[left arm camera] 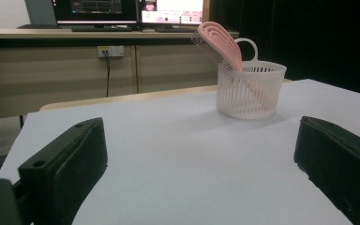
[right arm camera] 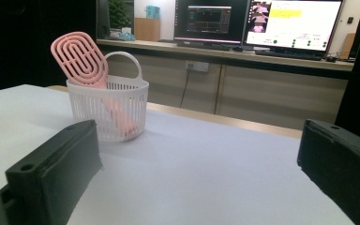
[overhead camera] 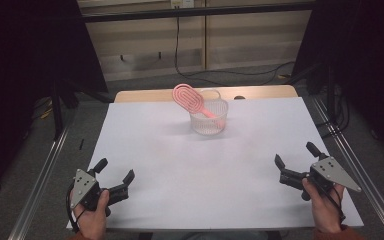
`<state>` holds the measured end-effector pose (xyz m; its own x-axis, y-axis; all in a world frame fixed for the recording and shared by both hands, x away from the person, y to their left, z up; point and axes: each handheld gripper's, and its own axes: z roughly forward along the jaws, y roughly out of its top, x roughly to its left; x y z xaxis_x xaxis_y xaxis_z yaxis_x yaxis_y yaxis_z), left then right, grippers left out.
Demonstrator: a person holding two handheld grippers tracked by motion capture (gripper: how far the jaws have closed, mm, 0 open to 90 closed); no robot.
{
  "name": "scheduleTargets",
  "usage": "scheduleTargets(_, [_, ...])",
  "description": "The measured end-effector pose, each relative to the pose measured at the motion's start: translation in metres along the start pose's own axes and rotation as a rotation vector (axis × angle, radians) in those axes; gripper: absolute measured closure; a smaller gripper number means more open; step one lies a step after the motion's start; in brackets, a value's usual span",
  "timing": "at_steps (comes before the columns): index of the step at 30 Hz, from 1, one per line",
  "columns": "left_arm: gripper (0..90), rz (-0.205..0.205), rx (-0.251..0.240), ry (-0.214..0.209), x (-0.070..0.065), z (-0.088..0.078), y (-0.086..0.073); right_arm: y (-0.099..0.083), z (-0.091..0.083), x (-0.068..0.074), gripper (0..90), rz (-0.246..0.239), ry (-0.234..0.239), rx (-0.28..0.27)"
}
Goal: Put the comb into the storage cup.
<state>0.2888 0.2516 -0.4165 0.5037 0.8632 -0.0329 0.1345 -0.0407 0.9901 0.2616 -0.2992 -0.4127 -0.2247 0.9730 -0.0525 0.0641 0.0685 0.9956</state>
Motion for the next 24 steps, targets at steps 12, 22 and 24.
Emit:
scheduleTargets(12, [2.9,-0.006,0.002,0.012,0.000,-0.002,-0.001,-0.018,-0.012,-0.009,0.0,0.010,-0.041,0.039])
scheduleTargets(22, [2.9,-0.021,0.000,0.005,0.000,0.000,-0.002,-0.024,-0.017,-0.010,0.0,0.022,-0.054,0.062])
scheduleTargets(24, [2.9,-0.022,0.008,0.004,0.001,0.002,-0.002,-0.023,-0.014,-0.010,0.0,0.013,-0.054,0.059])
